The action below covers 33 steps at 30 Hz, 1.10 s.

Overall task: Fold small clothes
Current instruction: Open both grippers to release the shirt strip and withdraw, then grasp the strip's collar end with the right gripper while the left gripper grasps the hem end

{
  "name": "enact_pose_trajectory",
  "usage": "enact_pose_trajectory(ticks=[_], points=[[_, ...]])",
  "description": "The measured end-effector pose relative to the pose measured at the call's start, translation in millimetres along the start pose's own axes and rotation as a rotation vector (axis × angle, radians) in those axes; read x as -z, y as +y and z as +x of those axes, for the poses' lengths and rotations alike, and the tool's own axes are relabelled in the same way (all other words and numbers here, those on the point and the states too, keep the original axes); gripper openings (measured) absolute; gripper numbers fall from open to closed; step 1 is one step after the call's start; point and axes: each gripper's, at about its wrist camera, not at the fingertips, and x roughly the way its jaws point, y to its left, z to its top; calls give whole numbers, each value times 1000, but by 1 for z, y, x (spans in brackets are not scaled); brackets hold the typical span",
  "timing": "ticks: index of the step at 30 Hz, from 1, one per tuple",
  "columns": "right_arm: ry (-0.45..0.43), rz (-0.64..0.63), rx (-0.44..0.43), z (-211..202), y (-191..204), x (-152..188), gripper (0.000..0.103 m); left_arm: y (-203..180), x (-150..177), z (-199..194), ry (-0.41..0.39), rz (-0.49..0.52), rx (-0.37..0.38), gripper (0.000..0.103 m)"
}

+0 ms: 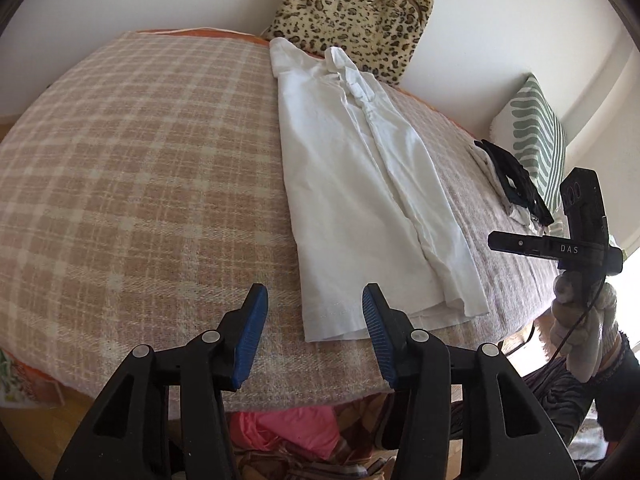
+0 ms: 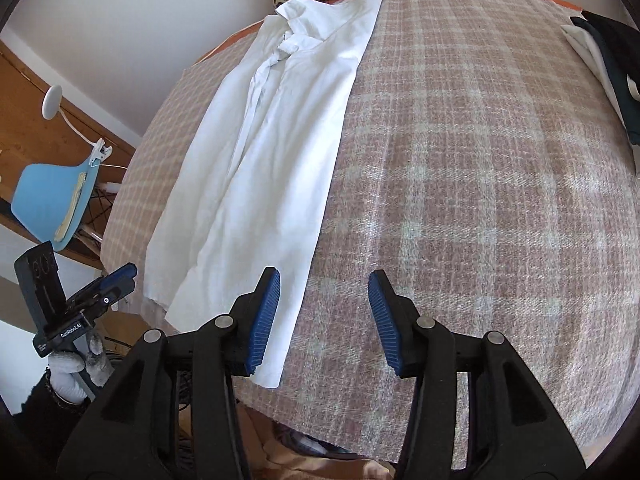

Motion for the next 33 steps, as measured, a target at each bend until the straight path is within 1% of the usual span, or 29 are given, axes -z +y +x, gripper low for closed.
enact_pose_trajectory(ticks=[2,4,6,8,9,10,12,13,15,18,20,22,25,27,29,30,31,32,33], points=[[-20,-36,2,-5,10,-6,49,-6,2,1,-13,32,-22,48],[-35,-59,-22,-9,22,-18,49,-15,2,2,-29,77,-36,48],[-48,-89,-37,-7,36,-30,49,-25,3,4,-45,147,-79,47],[-48,-114,-53,-1,49,-36,49,-29,4,8,-52,182,-101,46],[-40,-124,-67,4,55,-38,49,-28,3,10,-46,177,-92,38],[-28,-134,-82,11,62,-40,49,-27,3,13,-35,171,-81,28],[0,-150,-97,27,74,-43,49,-25,5,17,-22,176,-76,20],[13,-156,-94,35,80,-45,49,-24,5,19,-19,181,-73,14],[34,-165,-100,49,90,-48,49,-22,5,21,-14,172,-62,6],[80,-186,-116,70,102,-53,49,-9,2,12,-39,99,-15,4],[106,-198,-88,83,105,-54,49,3,1,3,-69,36,-1,3],[133,-203,-66,93,103,-53,49,12,2,-1,-76,-11,10,3],[141,-191,-67,98,101,-54,49,13,7,-1,-68,-15,27,3],[139,-182,-84,96,102,-54,49,11,8,0,-61,-9,15,4],[146,-188,-91,96,106,-53,49,11,5,4,-45,-28,-9,18],[145,-202,-77,97,110,-51,48,14,4,4,-36,-46,-20,37],[143,-220,-67,98,114,-49,43,15,4,6,-41,-59,-19,41],[151,-240,-58,100,119,-47,35,16,3,7,-42,-63,-14,41],[163,-254,-44,104,122,-45,14,17,3,10,-39,-68,2,39]])
